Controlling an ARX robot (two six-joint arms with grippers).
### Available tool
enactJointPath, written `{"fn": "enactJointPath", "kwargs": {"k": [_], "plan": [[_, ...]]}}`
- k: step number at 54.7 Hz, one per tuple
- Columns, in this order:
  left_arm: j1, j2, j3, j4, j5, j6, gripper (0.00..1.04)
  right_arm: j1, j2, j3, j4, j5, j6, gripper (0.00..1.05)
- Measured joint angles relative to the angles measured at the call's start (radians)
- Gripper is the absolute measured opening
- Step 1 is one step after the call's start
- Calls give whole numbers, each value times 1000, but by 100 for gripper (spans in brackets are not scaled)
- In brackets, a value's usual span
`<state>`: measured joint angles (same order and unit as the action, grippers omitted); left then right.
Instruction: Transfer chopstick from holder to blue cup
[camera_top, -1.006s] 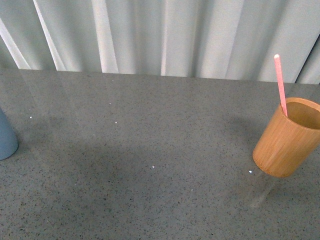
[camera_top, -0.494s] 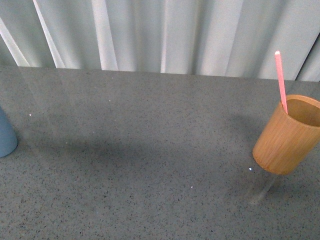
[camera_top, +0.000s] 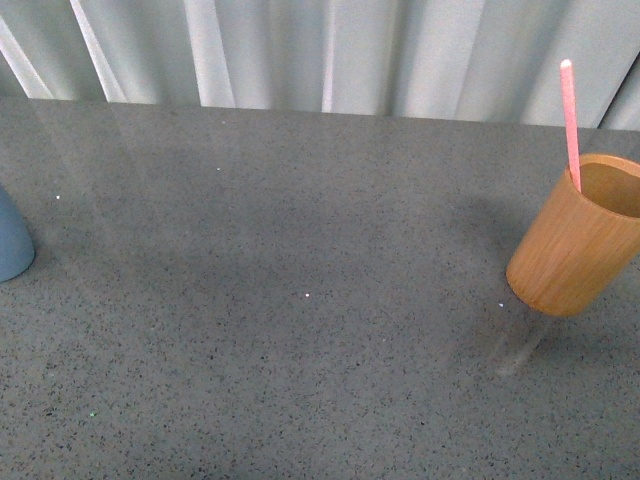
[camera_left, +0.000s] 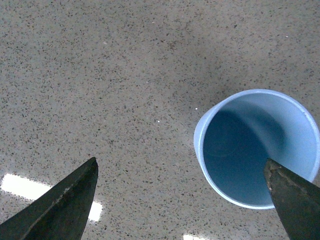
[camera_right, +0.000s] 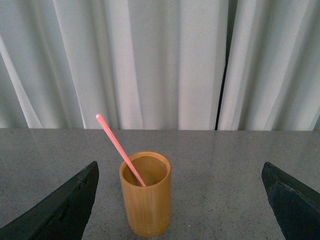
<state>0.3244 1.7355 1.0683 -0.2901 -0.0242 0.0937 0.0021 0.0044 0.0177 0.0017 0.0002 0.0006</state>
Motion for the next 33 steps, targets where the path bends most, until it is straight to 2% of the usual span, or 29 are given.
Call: {"fn": "enactJointPath", "kwargs": {"k": [33], "plan": [[-41,111,26,17,-56,-8,98,0,0,0,0,0,0,95]]}}
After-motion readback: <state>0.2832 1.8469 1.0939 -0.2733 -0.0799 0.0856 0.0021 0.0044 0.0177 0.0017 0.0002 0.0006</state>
